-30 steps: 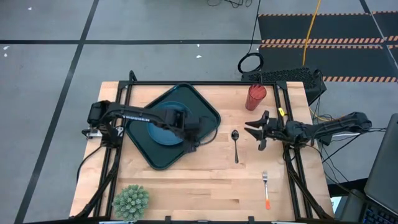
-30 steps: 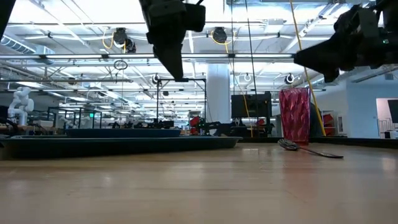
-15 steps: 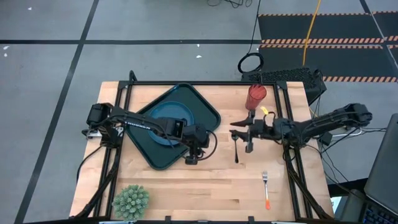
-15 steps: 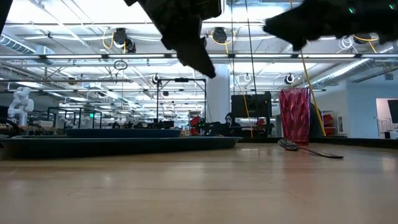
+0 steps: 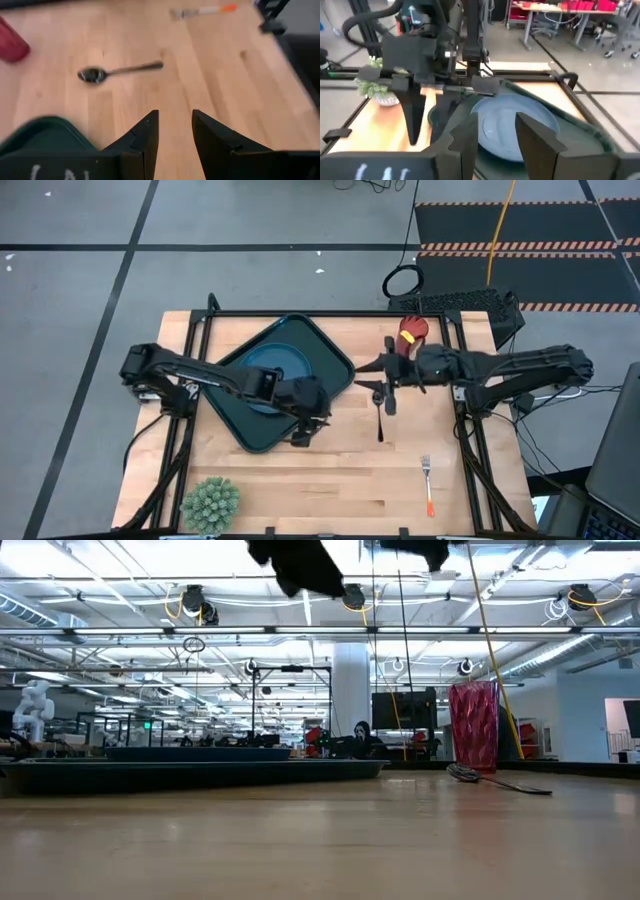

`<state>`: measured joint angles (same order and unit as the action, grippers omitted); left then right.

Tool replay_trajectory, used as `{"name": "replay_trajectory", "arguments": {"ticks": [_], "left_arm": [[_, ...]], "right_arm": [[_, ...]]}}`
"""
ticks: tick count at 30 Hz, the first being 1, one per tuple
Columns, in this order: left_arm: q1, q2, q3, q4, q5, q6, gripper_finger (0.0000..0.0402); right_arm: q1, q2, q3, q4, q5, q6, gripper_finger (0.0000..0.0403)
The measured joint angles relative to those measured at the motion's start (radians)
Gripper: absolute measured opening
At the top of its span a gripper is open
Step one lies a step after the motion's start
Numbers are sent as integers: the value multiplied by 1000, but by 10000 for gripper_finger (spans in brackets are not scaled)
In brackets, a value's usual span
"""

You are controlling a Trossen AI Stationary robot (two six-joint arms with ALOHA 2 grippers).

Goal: Pick and place plate/cup/fork/spoon on tray
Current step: Adjust the black tray

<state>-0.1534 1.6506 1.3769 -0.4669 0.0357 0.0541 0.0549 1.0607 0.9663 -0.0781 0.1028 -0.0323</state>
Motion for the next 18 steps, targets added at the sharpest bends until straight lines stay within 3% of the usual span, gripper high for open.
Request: {"name": "replay_trajectory", "arguments": {"ticks": [7, 10, 15, 18], "left_arm": [[-1, 0, 1, 53, 206, -22, 120], [-7, 17, 0, 91, 293, -31, 120], [-41, 39, 0, 262, 331, -9, 120], [-57, 47, 1, 351, 332, 41, 120]], "right_arm": [[-1, -33, 76, 69, -3, -286, 126], [-2, -26, 76, 112, -3, -296, 126], [-9, 3, 67, 188, -4, -335, 126], [-10, 7, 66, 204, -1, -496, 126]]}}
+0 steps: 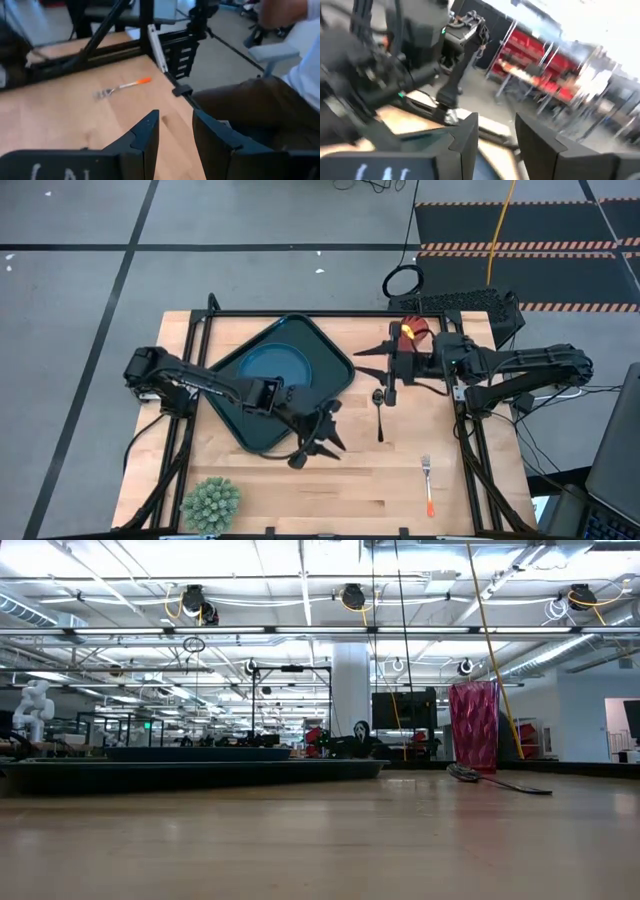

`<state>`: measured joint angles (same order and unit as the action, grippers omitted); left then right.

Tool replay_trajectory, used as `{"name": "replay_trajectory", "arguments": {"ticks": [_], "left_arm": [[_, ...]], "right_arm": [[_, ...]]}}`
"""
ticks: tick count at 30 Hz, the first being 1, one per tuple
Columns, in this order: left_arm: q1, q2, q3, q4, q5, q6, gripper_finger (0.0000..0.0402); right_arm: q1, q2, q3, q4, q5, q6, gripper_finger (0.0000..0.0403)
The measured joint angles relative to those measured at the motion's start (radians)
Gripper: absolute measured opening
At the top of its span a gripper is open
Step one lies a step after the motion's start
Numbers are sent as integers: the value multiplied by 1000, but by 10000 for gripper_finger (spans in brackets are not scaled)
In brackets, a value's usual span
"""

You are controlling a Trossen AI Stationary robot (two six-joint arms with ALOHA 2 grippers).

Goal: Pick and place plate/cup/fork/spoon on tray
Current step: Adjust the black tray

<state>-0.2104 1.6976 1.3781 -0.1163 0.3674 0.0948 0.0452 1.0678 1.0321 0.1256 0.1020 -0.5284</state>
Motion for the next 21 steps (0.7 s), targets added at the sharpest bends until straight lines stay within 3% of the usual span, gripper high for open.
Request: {"name": "replay_trajectory", "arguments": {"ticks": [3, 10, 17, 21], "left_arm": [[-11, 3, 0, 81, -5, 42, 120], [-15, 1, 0, 149, -174, -3, 120], [-15, -121, -1, -6, -456, 52, 120], [-15, -235, -1, -174, -597, 29, 120]], "right_arm": [[0, -4, 0, 9, 1, -104, 126], [-8, -28, 1, -15, 165, 62, 125], [-89, 7, 1, -271, 178, 248, 125], [-150, 68, -1, -310, 78, 295, 125]]}}
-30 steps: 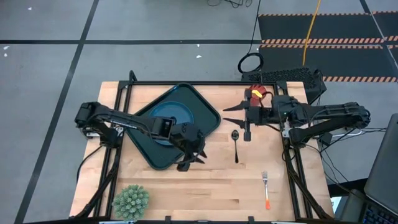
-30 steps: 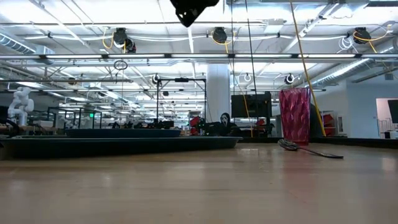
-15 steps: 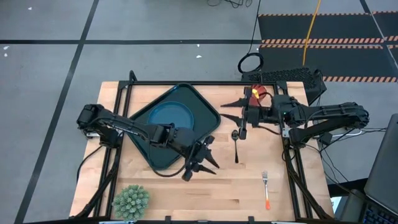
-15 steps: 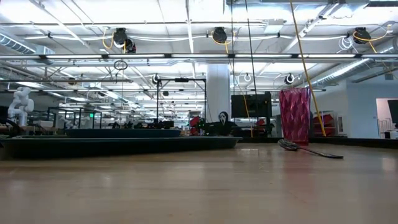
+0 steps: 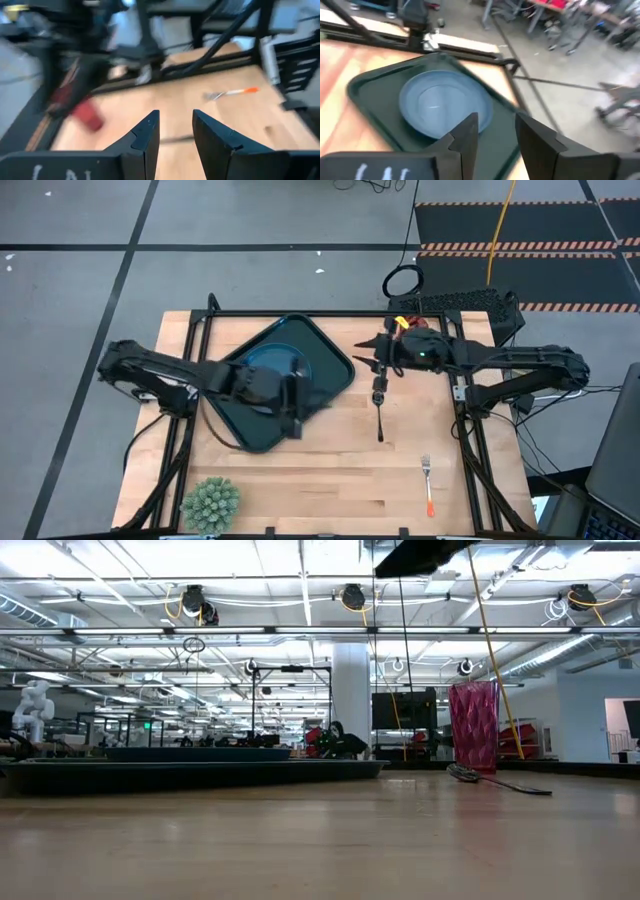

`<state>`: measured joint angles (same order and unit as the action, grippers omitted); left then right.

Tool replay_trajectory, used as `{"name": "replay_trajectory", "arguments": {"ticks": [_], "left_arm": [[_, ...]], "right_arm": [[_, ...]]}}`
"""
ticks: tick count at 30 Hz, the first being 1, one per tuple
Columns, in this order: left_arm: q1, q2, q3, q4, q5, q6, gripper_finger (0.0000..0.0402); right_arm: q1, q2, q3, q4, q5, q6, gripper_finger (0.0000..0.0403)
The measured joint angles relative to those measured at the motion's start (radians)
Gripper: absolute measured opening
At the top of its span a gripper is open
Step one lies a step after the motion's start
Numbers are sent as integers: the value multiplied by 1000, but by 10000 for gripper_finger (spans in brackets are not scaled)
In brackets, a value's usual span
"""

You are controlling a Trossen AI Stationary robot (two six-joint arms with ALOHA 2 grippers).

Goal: Pick and place plate/cup/fork/spoon on tray
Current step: Adjust the black tray

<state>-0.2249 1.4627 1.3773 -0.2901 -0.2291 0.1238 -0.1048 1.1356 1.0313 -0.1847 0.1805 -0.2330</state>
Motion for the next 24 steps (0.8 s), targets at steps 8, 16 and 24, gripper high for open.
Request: {"name": "replay_trajectory", "arguments": {"ticks": [8, 16, 24], "left_arm": [[-43, -107, -7, -304, -139, -176, 120], [-75, -105, -177, -285, -224, -298, 120], [-82, -131, -356, -237, -228, -475, 120]], "right_arm": [[-55, 183, 32, -53, -106, 16, 125], [-73, 406, 280, -315, -105, -12, 126], [-131, 537, 312, -410, -107, -78, 126]]}}
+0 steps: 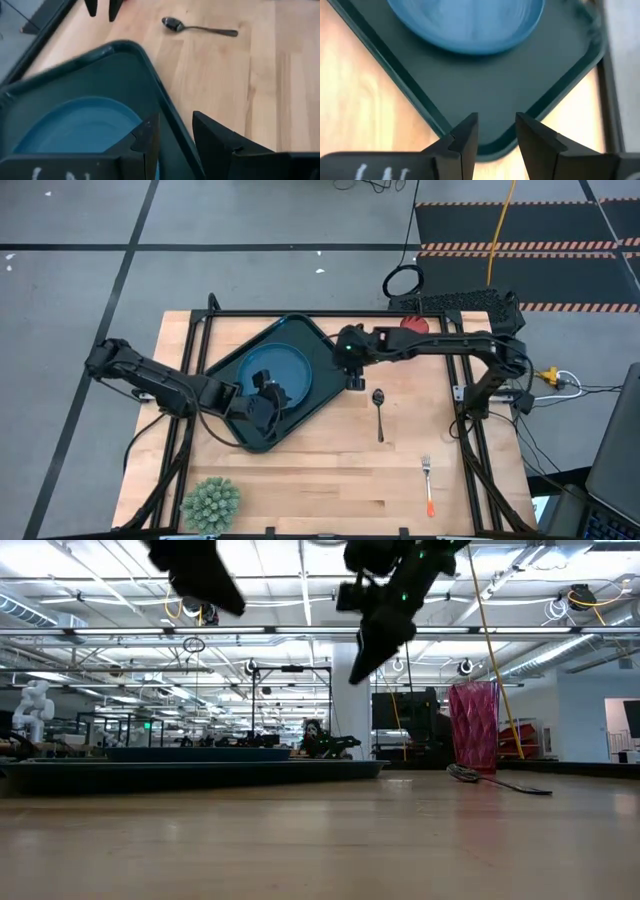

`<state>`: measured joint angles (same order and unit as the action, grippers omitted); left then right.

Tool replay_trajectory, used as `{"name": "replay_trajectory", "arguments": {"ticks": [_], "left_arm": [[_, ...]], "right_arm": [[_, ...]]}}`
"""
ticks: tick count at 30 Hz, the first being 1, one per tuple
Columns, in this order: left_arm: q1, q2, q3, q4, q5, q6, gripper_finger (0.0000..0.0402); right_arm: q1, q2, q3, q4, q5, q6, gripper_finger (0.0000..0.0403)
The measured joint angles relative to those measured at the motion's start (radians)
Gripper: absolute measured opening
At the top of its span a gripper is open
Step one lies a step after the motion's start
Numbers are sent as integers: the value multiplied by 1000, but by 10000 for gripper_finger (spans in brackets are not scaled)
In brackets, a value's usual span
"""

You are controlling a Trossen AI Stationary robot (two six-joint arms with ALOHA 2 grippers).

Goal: Pick and place plate/cup/fork/spoon on tray
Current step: Adjust the black tray

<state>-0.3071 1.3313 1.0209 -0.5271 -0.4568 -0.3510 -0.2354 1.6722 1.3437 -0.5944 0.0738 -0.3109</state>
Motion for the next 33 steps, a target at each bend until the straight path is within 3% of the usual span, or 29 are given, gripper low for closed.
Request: {"name": "replay_trajectory", "arguments": {"ticks": [9, 14, 22, 33], "left_arm": [[-32, -7, -80, 38, 0, -84, 120], [-55, -7, -83, 25, 0, -123, 120], [-90, -6, -83, 5, 2, -183, 120], [-100, -6, -83, 5, -8, -182, 120]], "right_arm": [[-21, 124, 0, -51, -1, -30, 126], [-17, 125, -19, -66, -55, -29, 126], [23, 125, -76, -69, -53, -57, 126], [54, 125, -147, 57, -53, -44, 126]]}}
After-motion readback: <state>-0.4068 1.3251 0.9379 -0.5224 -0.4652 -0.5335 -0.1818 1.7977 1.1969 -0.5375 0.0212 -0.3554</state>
